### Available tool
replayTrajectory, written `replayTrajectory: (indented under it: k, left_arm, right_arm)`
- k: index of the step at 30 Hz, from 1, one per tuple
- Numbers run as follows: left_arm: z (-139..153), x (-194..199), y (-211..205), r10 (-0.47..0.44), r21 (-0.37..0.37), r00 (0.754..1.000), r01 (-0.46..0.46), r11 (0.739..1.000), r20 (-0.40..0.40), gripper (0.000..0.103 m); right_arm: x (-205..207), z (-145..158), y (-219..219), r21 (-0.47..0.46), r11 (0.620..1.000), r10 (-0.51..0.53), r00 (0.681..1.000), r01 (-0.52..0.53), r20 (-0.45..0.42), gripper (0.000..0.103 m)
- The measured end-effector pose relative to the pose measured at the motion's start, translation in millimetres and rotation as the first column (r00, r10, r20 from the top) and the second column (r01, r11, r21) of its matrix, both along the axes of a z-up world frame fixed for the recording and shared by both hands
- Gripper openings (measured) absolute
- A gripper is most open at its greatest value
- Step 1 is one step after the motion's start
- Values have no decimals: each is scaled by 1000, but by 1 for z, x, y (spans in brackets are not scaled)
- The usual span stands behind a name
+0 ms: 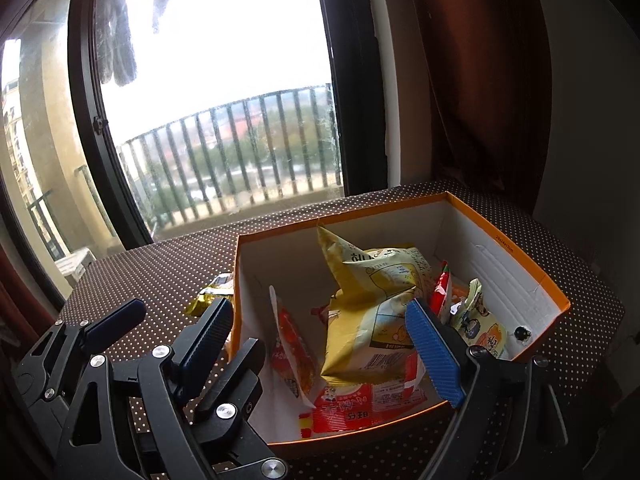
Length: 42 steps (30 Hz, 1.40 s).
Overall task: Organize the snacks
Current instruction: 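Carry both packets into the shoebox and open both tools, then withdraw both tools from the shoebox toward the remaining packets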
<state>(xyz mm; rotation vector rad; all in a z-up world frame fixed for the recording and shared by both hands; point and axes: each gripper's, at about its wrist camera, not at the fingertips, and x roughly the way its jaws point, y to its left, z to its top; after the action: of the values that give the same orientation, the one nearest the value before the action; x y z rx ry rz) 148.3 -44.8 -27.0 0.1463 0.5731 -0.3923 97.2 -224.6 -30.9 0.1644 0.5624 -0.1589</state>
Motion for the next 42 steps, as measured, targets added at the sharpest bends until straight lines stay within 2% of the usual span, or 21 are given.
replayTrajectory:
  k: [16, 21, 37, 42]
  left_arm:
    - [-2, -15, 59, 67, -5, 997, -67, 998, 29, 92]
    - [-11, -16, 77, 82, -3, 997, -82, 997, 11, 92]
    - [-47, 19, 115, 107, 74, 993, -103, 992, -52, 92]
    - [-58, 36, 122, 124, 95, 989, -117, 989, -76, 92]
  right_arm:
    - [-5, -2, 60, -22, 993, 112, 993, -112, 32, 90]
    - [-4, -10, 77, -26, 990, 138, 990, -137, 24, 90]
    - [38, -45, 119, -14, 981, 191, 980, -192, -49, 90]
    - [54, -55, 127, -14, 978, 207, 975, -208, -79, 85]
